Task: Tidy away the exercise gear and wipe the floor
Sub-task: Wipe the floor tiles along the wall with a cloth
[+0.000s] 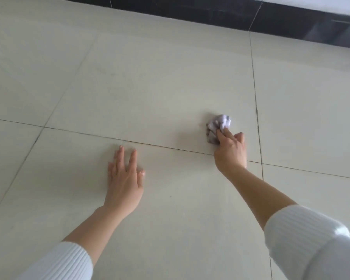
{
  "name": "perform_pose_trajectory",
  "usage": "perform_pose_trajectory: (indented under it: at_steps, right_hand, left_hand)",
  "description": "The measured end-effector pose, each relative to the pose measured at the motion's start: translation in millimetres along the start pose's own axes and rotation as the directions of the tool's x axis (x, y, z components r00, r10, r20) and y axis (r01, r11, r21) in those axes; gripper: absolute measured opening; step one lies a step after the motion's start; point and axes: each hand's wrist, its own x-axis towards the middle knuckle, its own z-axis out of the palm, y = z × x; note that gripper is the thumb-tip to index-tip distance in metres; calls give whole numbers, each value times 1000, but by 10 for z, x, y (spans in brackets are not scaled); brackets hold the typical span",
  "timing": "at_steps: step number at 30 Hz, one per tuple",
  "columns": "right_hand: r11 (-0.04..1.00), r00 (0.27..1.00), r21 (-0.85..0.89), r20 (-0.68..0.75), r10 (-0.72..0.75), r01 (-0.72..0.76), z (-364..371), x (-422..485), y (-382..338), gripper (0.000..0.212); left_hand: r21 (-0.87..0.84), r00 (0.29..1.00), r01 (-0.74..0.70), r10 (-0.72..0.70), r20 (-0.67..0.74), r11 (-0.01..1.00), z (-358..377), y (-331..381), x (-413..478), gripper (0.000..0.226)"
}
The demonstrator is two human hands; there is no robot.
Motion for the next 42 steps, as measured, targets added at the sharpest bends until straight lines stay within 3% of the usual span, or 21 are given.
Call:
perform_pose_trajectory:
  at_steps: [4,7,9,12,14,16,19,22,24,26,28,30,34,38,42]
  right_hand:
    - [925,935,140,-16,-354,353,226,-544,-403,68]
    - [822,832,204,57,-552,532,293,-1232,-543,60]
    - [716,713,263,126,-690,647,282,-1675,-524,55]
    - [520,468,320,230,-853,792,207,-2031,-375,48]
    - [447,373,310,271,-888,839,156,-2030,-299,48]
    - [459,401,256,247,-882,851,154,-1882,-247,52]
    - [638,622,163,140,-770,753,142,-1417,-121,56]
    - [878,872,10,107,-478,479,-27,-804,49,59]
    - [955,954,-87,119,-274,285,-117,-463,125,63]
    - [977,981,-151,146,-126,148,-127,-240,62,66]
    - [983,983,-171,178,-41,72,-58,-106,-130,68]
    - [983,977,-157,206,-57,91,33,-37,-383,69]
    - [931,907,-43,248,-341,362,204,-138,-910,62]
    - [780,741,161,245,-625,605,402,-736,-1188,59]
    - [563,521,236,221,-824,792,431,-1362,-1039,52]
  left_hand:
    - [24,999,-40,39,18,999,-33,-83,-145,59]
    - [44,994,-105,104,29,993,-55,-185,-207,65]
    - [43,990,-135,133,49,990,-79,-236,-251,65]
    - [31,990,-136,134,53,990,-103,-265,-340,64]
    - [11,994,-102,101,50,995,-128,-263,-410,61]
    - [9,997,-64,64,41,998,-144,-292,-467,65]
    - [24,1000,-1,1,-6,1000,-178,-352,-525,73]
    - [45,997,73,-73,-7,996,-200,-436,-559,79]
    - [65,994,105,-104,-13,992,-211,-516,-575,88]
    - [77,990,137,-137,5,988,-210,-591,-584,97]
    - [80,987,153,-156,26,985,-190,-639,-586,105]
    - [94,988,149,-152,35,984,-158,-665,-589,108]
    - [105,987,147,-152,49,984,-114,-722,-587,104]
    - [43,988,151,-152,20,988,-103,-767,-576,90]
    - [-44,988,153,-153,3,987,-109,-778,-561,84]
